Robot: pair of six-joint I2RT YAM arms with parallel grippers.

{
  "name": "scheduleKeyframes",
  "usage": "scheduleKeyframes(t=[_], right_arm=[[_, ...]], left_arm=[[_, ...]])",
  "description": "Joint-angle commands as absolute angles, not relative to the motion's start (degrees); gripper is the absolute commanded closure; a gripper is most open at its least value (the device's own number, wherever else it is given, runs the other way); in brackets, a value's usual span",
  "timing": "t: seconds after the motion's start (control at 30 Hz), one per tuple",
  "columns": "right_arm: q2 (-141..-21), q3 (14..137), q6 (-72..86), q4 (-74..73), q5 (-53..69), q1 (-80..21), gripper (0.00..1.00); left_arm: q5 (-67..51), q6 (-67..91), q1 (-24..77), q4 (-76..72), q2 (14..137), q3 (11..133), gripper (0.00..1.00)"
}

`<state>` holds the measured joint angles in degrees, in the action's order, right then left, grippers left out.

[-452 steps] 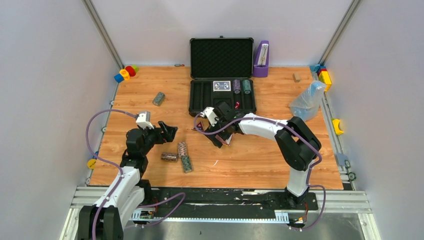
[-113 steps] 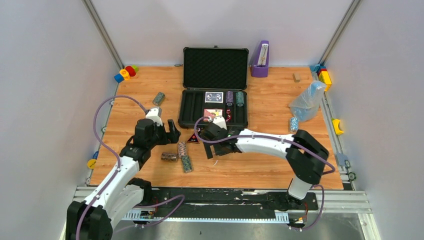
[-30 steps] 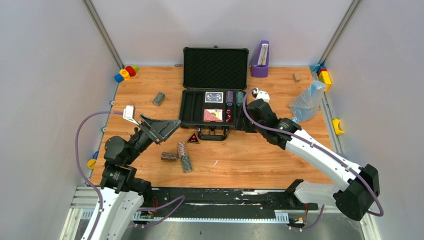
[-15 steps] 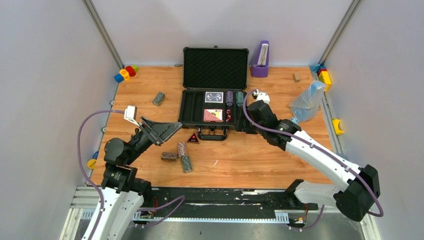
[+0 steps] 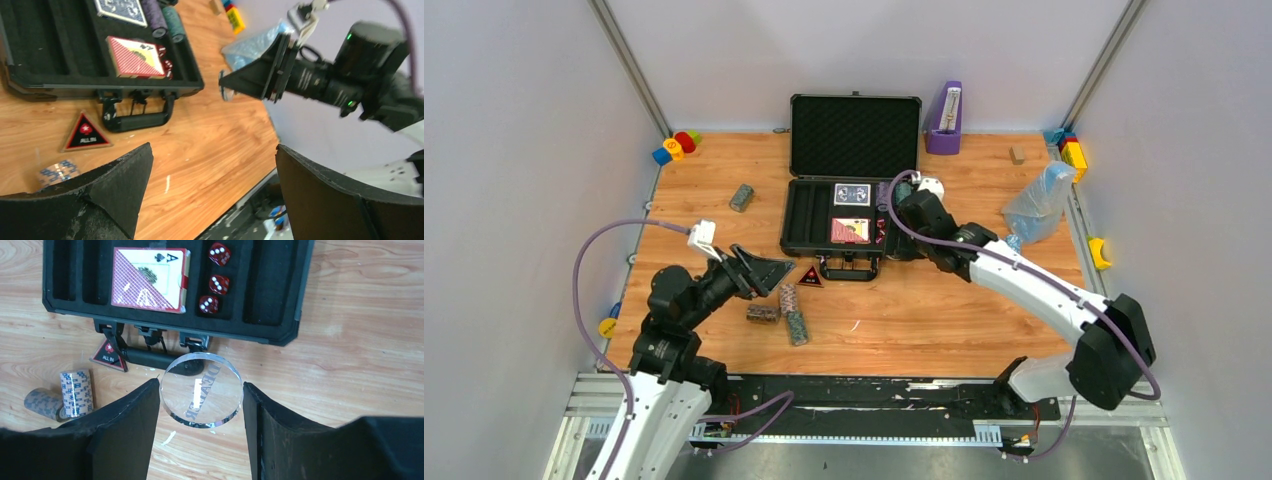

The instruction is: Pack up texas hold em set

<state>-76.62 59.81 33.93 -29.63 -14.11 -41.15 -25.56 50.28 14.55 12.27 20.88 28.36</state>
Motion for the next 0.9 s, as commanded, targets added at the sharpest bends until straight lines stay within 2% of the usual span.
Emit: scheduleKeyframes(t=[0.0,0.27,0.57,0.6,0.63,0.7,0.73,0.87], right_arm=[[-80.72,66.94,32.96,-24.67,-11.98,-40.86,0.59],[-93.33,76.71,31.53,-20.63,-6.59,-41.09,0.57],[-114.43,97.58,25.67,-22.47,-16.82,-40.9,0.55],[-116.24,99.96,25.18,-23.12,-17.62,-40.81,0.52],[-117.69,102.19,24.69,-23.76,-18.41,-40.72,0.45],[-120.01,106.97,24.72,-27.44,-18.95,-40.61,0.1],[-120.4,108.92,25.25,-29.46,-19.12,-40.68,0.02],[-115.72,105.04,25.14,-30.55,-15.01,-41.48,0.0]], left_arm=[[-27.2,36.93,14.59,16.53,24.72,29.59,0.0],[-26.94,33.74,14.59,13.39,32.2,27.42,0.0],[-21.64,34.86,14.7,16.62,30.89,25.87,0.0],[-21.49,35.17,14.95,16.49,31.14,25.72,0.0],[-21.21,35.25,15.16,16.36,31.3,25.44,0.0],[-19.5,35.05,16.08,16.65,32.14,25.37,0.0],[-18.04,34.93,16.76,16.8,33.02,25.43,0.0],[-12.13,34.75,20.0,18.21,37.66,26.34,0.0]])
